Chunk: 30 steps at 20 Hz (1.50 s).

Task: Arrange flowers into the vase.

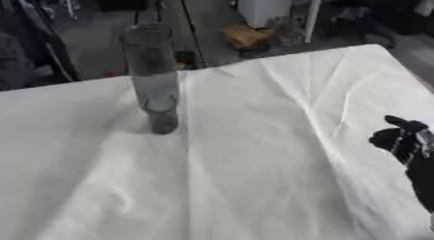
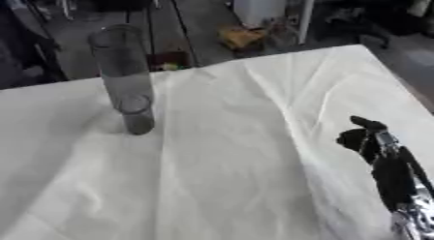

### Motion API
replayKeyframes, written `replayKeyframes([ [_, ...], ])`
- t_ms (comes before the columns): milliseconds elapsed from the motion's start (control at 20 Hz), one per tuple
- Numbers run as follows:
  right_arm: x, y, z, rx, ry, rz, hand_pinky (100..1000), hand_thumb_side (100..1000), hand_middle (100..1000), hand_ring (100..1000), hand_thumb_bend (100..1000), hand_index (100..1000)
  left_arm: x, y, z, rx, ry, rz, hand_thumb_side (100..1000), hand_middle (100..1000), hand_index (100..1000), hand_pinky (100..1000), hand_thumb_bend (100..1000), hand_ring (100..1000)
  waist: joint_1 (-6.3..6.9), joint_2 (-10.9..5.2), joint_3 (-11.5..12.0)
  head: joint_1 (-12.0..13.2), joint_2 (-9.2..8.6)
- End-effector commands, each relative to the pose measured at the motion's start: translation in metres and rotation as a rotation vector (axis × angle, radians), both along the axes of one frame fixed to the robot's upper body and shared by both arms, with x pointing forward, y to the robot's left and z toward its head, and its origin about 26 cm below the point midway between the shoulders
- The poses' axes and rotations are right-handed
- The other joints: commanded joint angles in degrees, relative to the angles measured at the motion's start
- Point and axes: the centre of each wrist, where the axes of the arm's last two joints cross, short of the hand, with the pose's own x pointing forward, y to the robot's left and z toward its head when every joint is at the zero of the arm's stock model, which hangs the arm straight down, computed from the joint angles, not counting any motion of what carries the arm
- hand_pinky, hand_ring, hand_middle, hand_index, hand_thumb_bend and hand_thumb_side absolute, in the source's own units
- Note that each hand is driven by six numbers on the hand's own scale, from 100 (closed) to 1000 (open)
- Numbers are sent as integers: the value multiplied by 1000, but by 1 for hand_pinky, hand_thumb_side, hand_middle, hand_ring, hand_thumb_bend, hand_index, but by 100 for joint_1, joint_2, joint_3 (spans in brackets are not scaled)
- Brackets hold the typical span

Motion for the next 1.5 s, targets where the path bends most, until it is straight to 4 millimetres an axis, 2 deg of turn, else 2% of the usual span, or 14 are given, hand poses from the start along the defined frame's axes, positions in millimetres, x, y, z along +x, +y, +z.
replayKeyframes([
  [50,2,-4,8,-20,-19,6,820,1000,615,688,100,870,-2,2,16,-42,-18,-53,318,100,100,100,896,100,-5,-91,-19,-29,-54],
  [1050,3,-4,6,-20,-9,5,819,1000,616,690,100,870,6,-12,14,-269,46,-303,337,100,100,100,878,100,76,-149,-189,-90,-68],
  [1500,3,-3,6,-17,-7,9,818,1000,616,691,100,871,6,-26,12,-369,48,-426,393,100,100,100,861,100,89,-165,-235,-88,-84],
])
